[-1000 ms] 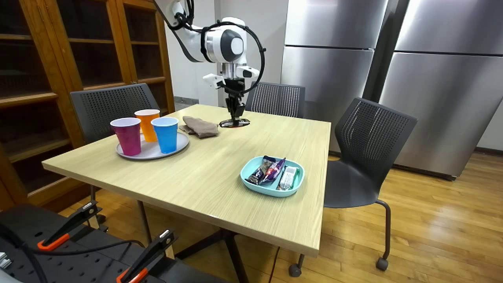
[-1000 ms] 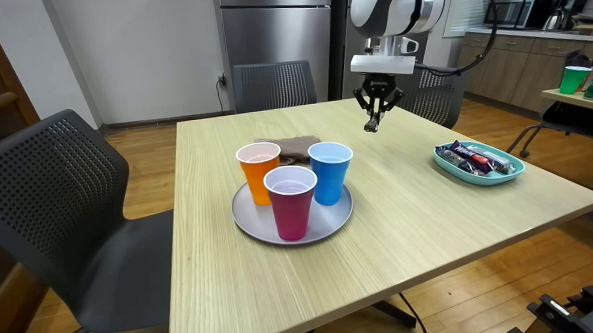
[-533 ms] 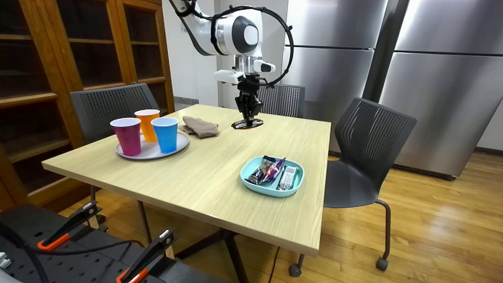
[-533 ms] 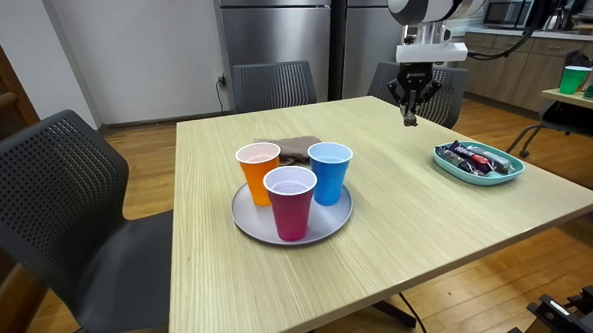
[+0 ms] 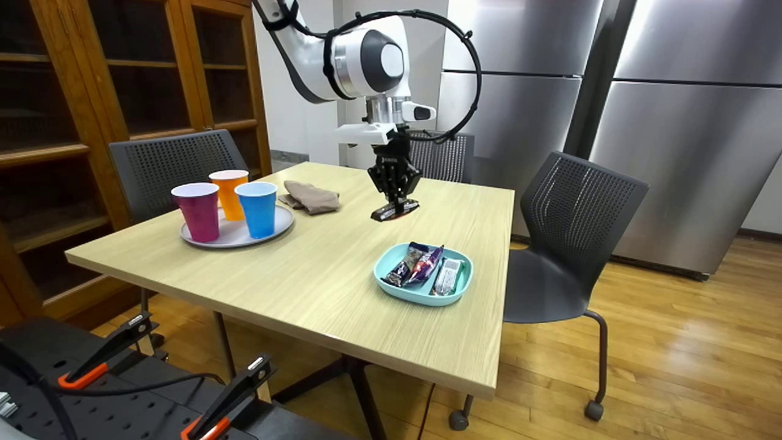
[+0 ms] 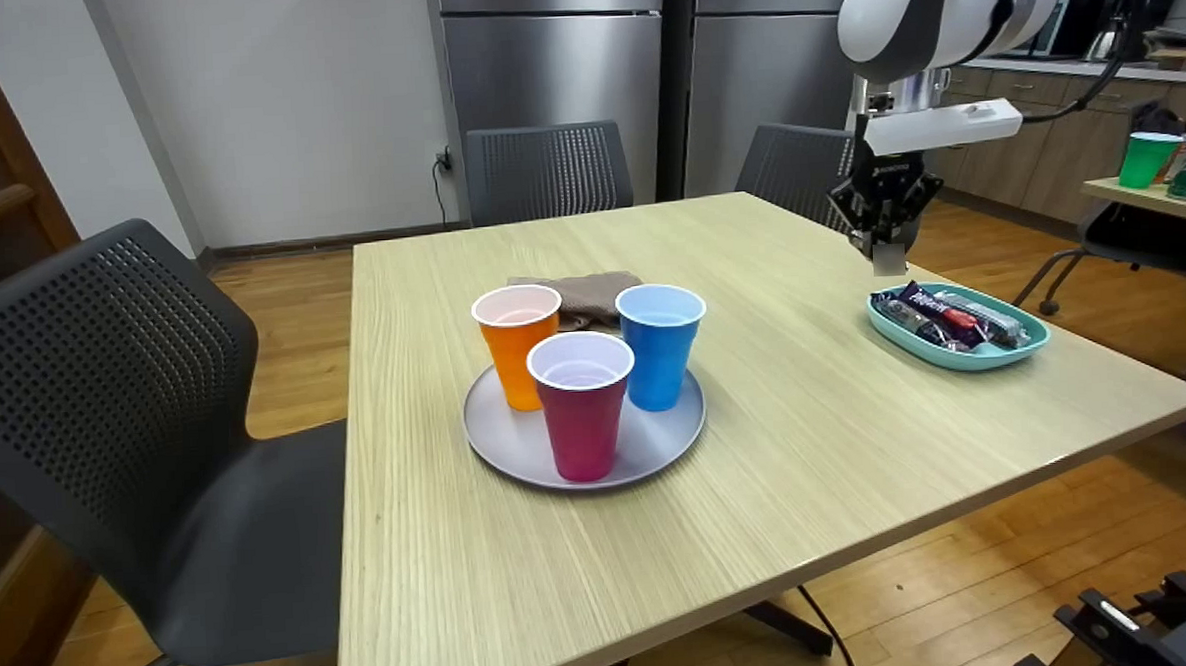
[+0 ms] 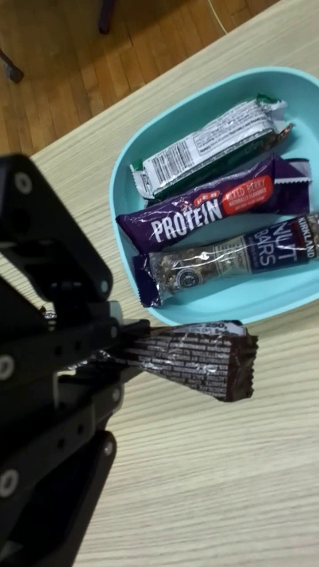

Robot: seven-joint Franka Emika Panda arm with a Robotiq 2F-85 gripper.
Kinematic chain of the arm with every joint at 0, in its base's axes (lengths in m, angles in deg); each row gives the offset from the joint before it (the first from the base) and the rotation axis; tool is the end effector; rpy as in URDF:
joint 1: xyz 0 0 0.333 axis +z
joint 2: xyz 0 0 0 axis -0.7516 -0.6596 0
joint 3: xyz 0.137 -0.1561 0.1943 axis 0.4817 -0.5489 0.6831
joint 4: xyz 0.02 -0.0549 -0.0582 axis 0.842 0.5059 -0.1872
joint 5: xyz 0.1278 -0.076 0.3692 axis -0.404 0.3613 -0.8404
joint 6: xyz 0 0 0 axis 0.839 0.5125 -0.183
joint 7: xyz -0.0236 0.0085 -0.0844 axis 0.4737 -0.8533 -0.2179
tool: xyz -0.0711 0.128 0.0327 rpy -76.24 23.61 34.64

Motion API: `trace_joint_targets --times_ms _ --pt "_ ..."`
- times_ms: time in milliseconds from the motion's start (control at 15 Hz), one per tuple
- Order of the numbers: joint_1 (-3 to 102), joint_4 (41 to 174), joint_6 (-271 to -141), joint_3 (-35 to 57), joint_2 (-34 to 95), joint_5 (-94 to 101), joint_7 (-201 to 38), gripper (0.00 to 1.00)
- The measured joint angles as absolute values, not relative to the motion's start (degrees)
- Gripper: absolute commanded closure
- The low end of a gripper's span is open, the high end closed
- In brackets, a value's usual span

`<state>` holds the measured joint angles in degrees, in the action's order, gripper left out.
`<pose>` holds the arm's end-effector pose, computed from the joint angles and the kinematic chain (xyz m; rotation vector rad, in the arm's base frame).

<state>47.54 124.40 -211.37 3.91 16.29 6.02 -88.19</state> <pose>0.6022 -0.1346 0.1446 2.9458 -0.4668 -0.0029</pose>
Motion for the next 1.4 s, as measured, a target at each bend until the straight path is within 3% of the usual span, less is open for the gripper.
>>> trace_joint_targets --times_ms 533,1400 --pt "45.5 134.5 -218.4 2.7 20.8 10.4 -82.1 0.97" --pt "45.4 137.5 -220.3 2.5 20.1 12.2 -81.7 0.97"
